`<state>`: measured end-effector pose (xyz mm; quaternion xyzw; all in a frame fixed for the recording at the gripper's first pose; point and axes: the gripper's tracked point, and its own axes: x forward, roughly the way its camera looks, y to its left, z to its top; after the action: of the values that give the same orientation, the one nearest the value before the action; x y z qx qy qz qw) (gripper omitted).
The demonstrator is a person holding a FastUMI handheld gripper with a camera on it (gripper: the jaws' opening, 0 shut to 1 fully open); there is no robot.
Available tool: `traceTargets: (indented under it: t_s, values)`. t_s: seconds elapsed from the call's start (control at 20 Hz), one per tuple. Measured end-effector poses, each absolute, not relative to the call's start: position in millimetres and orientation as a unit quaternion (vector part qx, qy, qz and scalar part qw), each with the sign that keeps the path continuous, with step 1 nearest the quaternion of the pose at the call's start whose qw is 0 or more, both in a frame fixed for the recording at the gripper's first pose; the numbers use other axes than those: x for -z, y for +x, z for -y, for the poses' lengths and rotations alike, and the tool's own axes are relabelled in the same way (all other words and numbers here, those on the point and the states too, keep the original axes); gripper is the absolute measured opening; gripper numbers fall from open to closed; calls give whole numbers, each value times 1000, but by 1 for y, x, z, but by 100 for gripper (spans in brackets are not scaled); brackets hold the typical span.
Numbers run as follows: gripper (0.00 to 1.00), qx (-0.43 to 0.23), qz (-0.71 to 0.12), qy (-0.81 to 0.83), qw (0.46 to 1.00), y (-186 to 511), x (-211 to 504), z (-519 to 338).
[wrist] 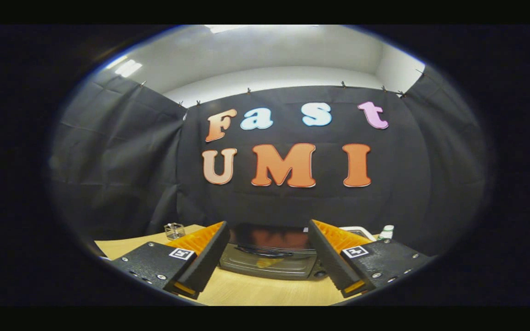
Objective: Open the toaster oven, put the food inside, and close the toaster oven door.
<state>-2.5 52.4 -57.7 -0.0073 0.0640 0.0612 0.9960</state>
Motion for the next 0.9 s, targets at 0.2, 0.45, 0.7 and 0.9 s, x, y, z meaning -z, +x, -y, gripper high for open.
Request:
traceTargets:
  t_s: [0.2,0.45,0.7,0.9]
  values:
    - [100,-47,-20,-61,997,-18,15,-49]
    - [100,-61,15,-62,996,-39,-21,-54]
    - [99,-58,32,-43,997,-48,-44,-49]
    - [99,-57,34,-35,997,-45,-50,-48]
